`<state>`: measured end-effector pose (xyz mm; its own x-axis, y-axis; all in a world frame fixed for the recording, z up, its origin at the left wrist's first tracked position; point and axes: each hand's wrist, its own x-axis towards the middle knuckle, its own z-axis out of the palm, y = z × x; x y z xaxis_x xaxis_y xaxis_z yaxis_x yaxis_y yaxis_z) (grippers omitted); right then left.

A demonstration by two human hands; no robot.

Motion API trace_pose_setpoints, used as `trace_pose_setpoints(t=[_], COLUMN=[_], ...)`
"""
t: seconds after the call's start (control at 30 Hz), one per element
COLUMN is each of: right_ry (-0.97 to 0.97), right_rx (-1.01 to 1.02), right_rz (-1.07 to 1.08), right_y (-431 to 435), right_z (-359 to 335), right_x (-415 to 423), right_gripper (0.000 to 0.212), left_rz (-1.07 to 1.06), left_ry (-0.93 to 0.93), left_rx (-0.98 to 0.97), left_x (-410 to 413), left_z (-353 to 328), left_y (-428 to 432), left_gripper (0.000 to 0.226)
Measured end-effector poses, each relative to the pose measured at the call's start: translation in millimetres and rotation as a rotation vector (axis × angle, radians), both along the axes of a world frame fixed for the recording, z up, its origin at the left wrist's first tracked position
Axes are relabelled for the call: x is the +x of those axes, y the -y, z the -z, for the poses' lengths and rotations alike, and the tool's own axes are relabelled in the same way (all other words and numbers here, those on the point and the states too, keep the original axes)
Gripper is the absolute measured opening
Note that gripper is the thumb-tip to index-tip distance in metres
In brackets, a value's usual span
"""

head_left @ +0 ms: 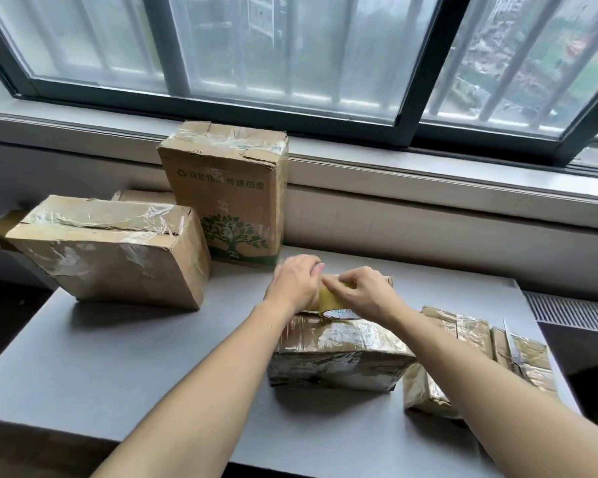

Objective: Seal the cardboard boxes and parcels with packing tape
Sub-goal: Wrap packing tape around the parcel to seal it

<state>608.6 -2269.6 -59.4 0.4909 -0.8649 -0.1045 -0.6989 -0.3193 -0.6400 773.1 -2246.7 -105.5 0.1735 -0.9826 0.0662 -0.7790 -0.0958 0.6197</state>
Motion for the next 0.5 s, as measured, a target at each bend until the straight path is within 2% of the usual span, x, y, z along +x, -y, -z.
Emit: trace_pose_setpoints(t=[0.07, 0.13, 0.23, 0.3, 0.37, 0.5], right_ry=[0.091, 0.273, 0.456, 0.477, 0.411, 0.002], right_rx=[0.085, 0.236, 0.371, 0.374, 0.314, 0.051], right_rz=[0.053, 0.144, 0.261, 0.316, 0.295, 0.154], right_y=[1.1, 1.6, 1.7, 2.9, 6.8, 10.5], right_z=[4.8, 13.3, 26.4, 25.0, 16.2, -4.4], right_x=[-5.0, -11.0, -14.4, -11.8, -5.3, -0.1], right_gripper=[0.062, 0.066, 0.085, 0.072, 0.062, 0.061], left_rz=[0.011, -0.035, -0.066, -0.078, -0.089, -0.085], left_ry=[0.018, 0.001, 0.033, 0.082, 0.192, 0.324], left_rx=[0.031, 0.023, 0.012, 0.031, 0.052, 0.094], left_x=[-2.4, -3.2, -3.7, -5.4, -7.7, -11.4], left_z=[11.2, 19.7, 24.2, 23.8, 26.1, 32.7], left_y=[1.6, -0.2, -1.5, -2.0, -3.5, -4.3], left_gripper=[0.034, 0.043, 0.051, 0.049, 0.043, 0.051])
